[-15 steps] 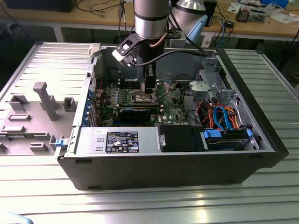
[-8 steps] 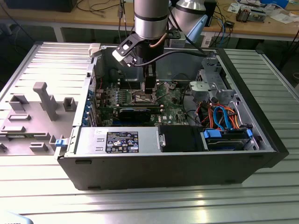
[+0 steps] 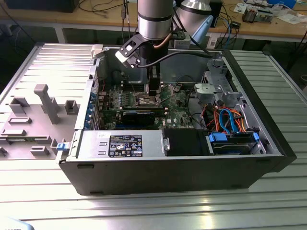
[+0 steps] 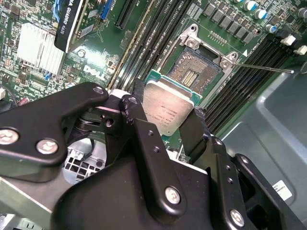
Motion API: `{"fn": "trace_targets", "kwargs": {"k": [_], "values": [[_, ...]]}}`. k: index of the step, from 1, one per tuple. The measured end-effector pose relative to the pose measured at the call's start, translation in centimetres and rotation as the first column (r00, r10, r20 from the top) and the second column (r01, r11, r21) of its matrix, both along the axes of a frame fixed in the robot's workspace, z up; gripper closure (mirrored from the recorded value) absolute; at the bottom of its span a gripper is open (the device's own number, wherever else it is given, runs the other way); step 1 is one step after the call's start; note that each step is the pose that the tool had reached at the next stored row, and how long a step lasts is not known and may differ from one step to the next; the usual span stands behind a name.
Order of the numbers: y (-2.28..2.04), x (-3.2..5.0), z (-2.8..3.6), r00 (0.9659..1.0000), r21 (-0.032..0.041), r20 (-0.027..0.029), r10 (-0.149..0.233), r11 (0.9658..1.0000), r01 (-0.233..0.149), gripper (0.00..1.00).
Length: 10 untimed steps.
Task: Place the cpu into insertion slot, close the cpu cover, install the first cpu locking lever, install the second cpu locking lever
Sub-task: 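Place the cpu into insertion slot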
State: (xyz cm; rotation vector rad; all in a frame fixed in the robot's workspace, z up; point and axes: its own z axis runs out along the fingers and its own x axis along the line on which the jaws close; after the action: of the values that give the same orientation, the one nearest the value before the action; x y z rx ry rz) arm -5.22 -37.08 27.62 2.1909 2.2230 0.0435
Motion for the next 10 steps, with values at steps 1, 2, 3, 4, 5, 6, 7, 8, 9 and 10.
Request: {"fn": "trace_targets", "kwargs": {"k": [1, 2, 3, 4, 5, 6, 7, 8, 9, 10], "values": [[0.01, 0.00, 0.00, 1.0000, 0.0000, -0.0001, 0.000, 1.0000, 0.000, 0.46], [0.02, 0.00, -0.01, 1.0000, 0.0001, 0.0001, 0.000, 1.0000, 0.000, 0.46], [0.02, 0.00, -0.01, 1.0000, 0.0002, 0.0001, 0.000, 1.0000, 0.000, 0.46], [0.03, 0.00, -0.02, 1.0000, 0.0001, 0.0000, 0.000, 1.0000, 0.000, 0.46], [0.03, 0.00, -0.03, 1.0000, 0.0000, 0.0000, 0.000, 1.0000, 0.000, 0.46], [0.05, 0.00, -0.04, 1.0000, 0.0001, 0.0001, 0.000, 1.0000, 0.000, 0.46], [0.06, 0.00, -0.06, 1.0000, 0.0002, 0.0001, 0.000, 1.0000, 0.000, 0.46], [0.09, 0.00, -0.07, 1.0000, 0.0002, 0.0001, 0.000, 1.0000, 0.000, 0.46], [0.12, 0.00, -0.09, 1.0000, -0.0001, 0.0000, 0.000, 1.0000, 0.000, 0.46], [0.18, -0.01, -0.13, 1.0000, 0.0001, 0.0001, 0.000, 1.0000, 0.000, 0.46]]}}
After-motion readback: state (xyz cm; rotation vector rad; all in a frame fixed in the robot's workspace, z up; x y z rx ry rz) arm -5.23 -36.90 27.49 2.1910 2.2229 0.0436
